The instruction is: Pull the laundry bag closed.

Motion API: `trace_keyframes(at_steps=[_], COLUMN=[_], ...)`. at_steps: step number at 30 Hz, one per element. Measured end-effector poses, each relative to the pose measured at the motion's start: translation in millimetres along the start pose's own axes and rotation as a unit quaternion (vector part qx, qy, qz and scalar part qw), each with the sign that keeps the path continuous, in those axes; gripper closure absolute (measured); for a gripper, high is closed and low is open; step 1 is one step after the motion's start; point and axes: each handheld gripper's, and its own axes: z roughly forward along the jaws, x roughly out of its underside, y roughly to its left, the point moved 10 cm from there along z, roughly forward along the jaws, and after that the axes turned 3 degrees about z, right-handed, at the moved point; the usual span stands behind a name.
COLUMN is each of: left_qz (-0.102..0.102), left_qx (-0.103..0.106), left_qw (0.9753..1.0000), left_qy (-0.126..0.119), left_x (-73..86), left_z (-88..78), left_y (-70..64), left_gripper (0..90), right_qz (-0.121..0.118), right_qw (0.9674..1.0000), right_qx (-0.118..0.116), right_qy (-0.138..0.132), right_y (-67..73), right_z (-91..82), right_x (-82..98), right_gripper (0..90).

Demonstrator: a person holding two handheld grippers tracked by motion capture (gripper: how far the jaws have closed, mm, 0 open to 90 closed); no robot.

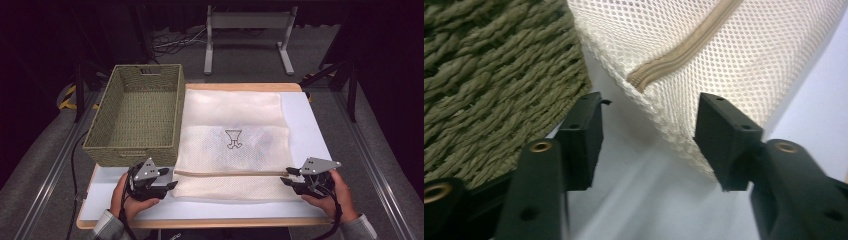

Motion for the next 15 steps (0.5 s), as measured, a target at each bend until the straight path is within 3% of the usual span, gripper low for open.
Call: trace_keyframes(at_steps=[7,15], left_qz=[0.007,-0.007], left_qx=[-0.004,-0.002], left_qw=[0.9998,0.9999], left_qy=[0.021,0.011], left_x=[4.9,3.0], left_z=[6.0,6.3], left_y=[-0.4,1.8], left_gripper=[25.6,16.7], right_qz=[0.007,-0.002], right_qw=[0.9999,0.9998], right_qx=[-0.006,-0.022], right_qy=[-0.005,-0.001], right_y=[0.8,6.9], right_z=[3.5,9.5], right_x=[0.5,0.9], right_gripper=[44.3,25.3])
